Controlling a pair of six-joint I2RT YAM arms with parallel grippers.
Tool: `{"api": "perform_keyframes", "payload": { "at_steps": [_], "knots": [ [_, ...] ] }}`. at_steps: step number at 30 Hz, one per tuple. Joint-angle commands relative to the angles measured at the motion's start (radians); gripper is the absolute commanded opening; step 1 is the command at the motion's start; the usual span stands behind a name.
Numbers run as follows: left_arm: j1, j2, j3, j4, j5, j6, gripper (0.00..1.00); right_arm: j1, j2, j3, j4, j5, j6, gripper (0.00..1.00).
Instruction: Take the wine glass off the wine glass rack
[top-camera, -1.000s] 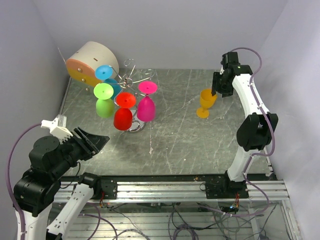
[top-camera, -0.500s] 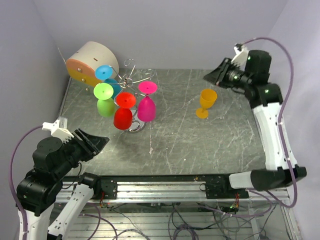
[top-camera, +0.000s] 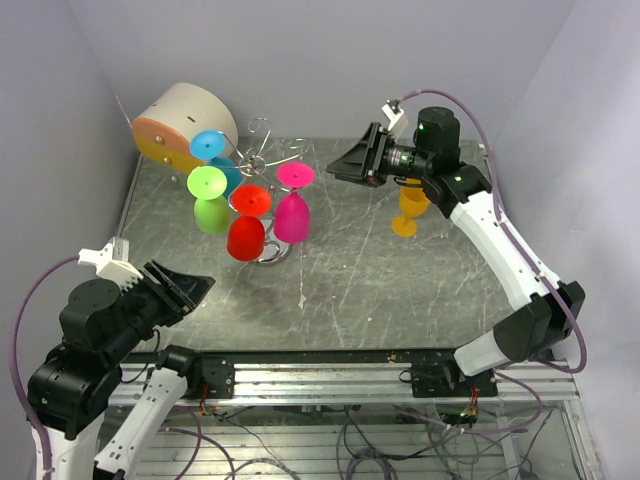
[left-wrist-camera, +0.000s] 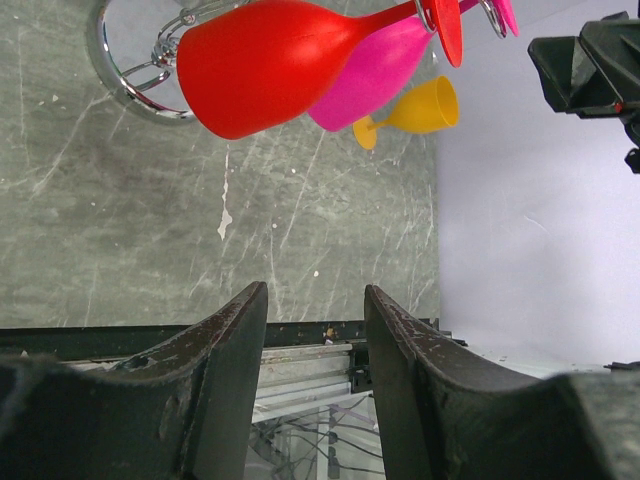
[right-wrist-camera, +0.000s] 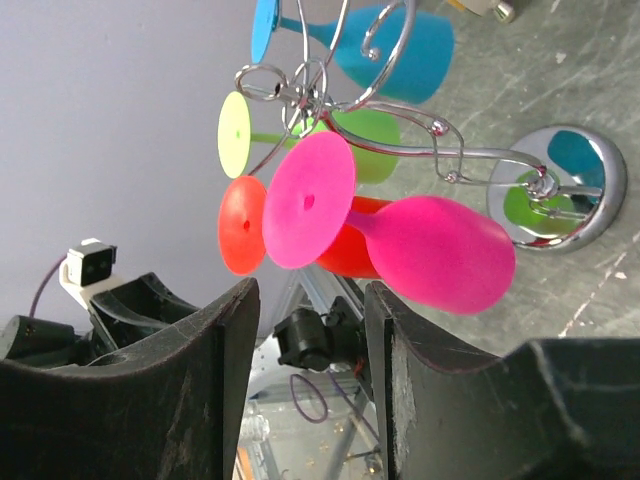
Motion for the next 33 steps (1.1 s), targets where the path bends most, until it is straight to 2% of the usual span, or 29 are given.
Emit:
{"api": "perform_keyframes", "payload": {
  "at_steps": [1,13,33],
  "knots": [
    [-0.004,-0.020,0.030,-0.020,-0.030,-0.009,0.54,0.016,0.048,0.045,0.104,-0.048,0.055,0.46],
    [-0.003,-0.029,0.022,-0.029,-0.041,-0.009,0.54,0.064,0.119,0.063,0.145,-0.041,0.065,0.37],
    [-0.004,-0.050,-0.011,-0.032,-0.041,-0.018,0.54,0.116,0.152,0.052,0.160,-0.012,0.057,0.37]
  ]
}}
